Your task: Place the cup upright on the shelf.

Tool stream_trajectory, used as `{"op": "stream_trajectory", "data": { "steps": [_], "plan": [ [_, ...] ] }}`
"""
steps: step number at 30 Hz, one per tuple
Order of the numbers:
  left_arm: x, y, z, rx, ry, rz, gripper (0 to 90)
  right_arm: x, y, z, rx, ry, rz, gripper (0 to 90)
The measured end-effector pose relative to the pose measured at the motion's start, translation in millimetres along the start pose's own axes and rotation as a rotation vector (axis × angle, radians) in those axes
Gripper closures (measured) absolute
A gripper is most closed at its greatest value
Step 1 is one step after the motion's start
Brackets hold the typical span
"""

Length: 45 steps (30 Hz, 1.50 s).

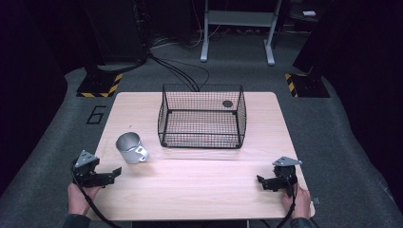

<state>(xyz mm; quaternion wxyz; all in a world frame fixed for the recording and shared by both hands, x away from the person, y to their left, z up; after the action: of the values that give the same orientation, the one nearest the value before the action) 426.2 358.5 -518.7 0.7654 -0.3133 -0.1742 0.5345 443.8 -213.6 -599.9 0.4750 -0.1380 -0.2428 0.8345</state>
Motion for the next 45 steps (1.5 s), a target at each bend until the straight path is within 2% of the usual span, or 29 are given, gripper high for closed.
{"op": "stream_trajectory", "data": {
  "steps": [3,6,7,9,11,15,19,28,36,41,45],
  "plan": [
    [-1.1,-21.2,10.0,-0.053,0.016,-0.009,0.0,0.2,0.1,0.0,0.001,-0.001,-0.003,0.0],
    [-1.3,-38.6,11.7,-0.071,0.033,-0.019,0.0,-0.3,-0.3,-0.1,-0.001,0.001,0.003,0.0],
    [-2.8,-47.4,8.7,-0.085,0.036,-0.024,0.0,-0.3,-0.4,-0.2,-0.001,0.001,0.003,0.0],
    [-4.7,-54.4,4.5,-0.094,0.038,-0.030,0.0,-0.3,-0.4,-0.2,-0.001,0.001,0.002,0.0],
    [-6.6,-59.2,-1.9,-0.081,0.060,-0.032,0.0,-0.3,-0.4,-0.2,-0.001,0.002,0.003,0.0],
    [-9.1,-67.5,-15.9,-0.076,0.072,-0.033,0.0,-0.3,-0.4,-0.2,-0.001,0.001,0.002,0.0],
    [-13.5,-72.1,-29.0,-0.056,0.084,-0.045,0.0,-0.3,-0.4,-0.2,-0.001,0.001,0.002,0.0],
    [-16.6,-75.4,-45.4,-0.025,0.067,-0.071,0.0,-0.4,-0.4,-0.2,-0.001,0.001,0.003,0.0],
    [-15.6,-71.2,-56.1,-0.007,0.063,-0.044,5.2,-0.4,-0.4,-0.2,-0.001,0.002,0.003,0.0],
    [-15.6,-70.5,-57.7,-0.018,0.052,-0.041,5.6,-0.3,-0.4,-0.2,-0.001,0.002,0.003,0.0],
    [-15.4,-69.7,-58.2,-0.026,0.067,-0.035,5.6,-0.3,-0.4,-0.2,-0.001,0.002,0.003,0.0]
  ]
}}
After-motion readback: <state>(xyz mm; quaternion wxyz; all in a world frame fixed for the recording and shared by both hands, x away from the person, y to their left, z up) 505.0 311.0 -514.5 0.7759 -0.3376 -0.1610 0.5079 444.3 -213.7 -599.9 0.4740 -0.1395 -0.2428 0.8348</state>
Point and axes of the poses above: each handheld gripper's, and its own axes: z roughly backward along the jaws, y roughly out of its underside, x roughly to its left, the point moved 10 cm from there along -z, roughly forward along the jaws, and after that the axes turned 13 degrees about x, right-handed, at the moved point
